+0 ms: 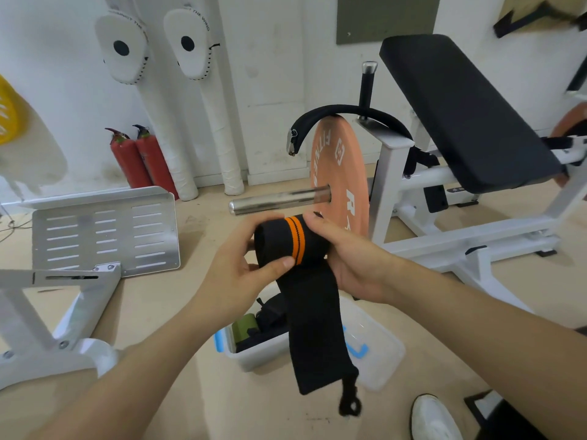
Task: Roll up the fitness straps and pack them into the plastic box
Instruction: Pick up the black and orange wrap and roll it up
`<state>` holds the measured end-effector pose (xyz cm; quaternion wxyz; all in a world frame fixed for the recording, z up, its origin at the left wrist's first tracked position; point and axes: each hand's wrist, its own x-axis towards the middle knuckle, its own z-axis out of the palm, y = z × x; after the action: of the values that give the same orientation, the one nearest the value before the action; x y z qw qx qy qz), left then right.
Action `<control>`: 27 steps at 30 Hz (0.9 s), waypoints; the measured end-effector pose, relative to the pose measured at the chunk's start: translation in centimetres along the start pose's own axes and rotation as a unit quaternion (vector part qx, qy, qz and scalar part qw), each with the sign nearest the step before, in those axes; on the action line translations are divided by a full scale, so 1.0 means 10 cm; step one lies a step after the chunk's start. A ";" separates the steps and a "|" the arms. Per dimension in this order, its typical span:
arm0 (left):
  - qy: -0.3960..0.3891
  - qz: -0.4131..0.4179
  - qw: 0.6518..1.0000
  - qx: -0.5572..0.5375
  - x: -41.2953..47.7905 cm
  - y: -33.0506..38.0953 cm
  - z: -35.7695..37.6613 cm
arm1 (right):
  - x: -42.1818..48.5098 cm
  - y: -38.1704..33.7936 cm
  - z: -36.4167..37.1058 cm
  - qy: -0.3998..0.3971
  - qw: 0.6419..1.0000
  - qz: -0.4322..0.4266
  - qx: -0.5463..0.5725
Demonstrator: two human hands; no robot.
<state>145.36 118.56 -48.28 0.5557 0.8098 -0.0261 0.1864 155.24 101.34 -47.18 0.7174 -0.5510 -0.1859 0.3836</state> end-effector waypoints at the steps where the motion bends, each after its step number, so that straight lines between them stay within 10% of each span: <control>1: -0.005 -0.002 1.000 -0.001 0.00 -0.01 0.00 | 0.01 0.00 -0.01 0.002 1.000 -0.006 -0.004; 16: -0.010 -0.266 0.940 -0.212 0.14 0.11 -0.01 | 0.04 0.00 -0.06 -0.018 0.989 -0.069 -0.131; 27: 0.077 -0.078 0.993 -0.051 0.20 0.05 0.03 | 0.03 -0.07 -0.15 -0.032 0.999 0.018 -0.037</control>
<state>147.14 118.38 -47.24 0.6098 0.7630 0.0705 0.2026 156.73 100.55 -47.05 0.6831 -0.5679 -0.2126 0.4070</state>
